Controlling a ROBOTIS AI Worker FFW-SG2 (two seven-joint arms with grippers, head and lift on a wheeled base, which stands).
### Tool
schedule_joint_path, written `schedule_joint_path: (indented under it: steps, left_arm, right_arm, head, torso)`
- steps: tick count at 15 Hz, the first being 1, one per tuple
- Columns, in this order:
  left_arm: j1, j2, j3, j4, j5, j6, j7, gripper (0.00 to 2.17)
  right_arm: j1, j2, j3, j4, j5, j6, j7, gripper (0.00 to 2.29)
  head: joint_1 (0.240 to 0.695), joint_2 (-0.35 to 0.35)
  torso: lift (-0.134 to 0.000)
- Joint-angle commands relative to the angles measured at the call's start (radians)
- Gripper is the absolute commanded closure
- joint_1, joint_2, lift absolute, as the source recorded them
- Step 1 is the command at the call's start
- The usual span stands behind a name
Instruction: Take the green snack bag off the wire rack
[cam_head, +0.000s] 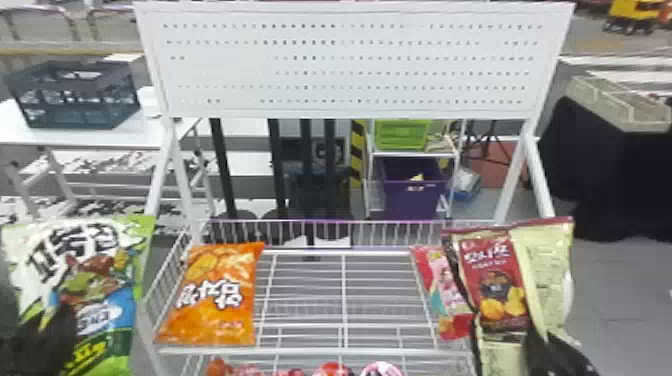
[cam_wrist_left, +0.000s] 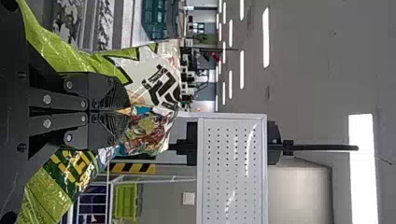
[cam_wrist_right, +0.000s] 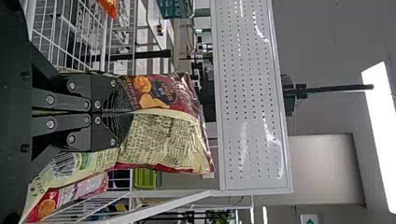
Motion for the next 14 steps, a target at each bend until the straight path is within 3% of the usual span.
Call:
schedule_joint_path:
  steps: [1, 14]
  left_arm:
    - [0.006, -0.001, -0.009, 0.0, -0.005, -0.029, 0.007, 1.88]
    - [0.015, -0.016, -0.015, 0.0, -0.022, -0.066, 0.017, 1.88]
  right_arm:
    - [0.016, 0.001, 0.001, -0.014, 0.008, -0.002, 0.0, 2.24]
    - [0.062, 0.006, -0.012, -0.021, 0.008, -0.064, 0.0, 2.25]
  head:
    - [0.499, 0.0]
    - [0.499, 0.0]
  torso:
    - [0.0]
    - [0.0]
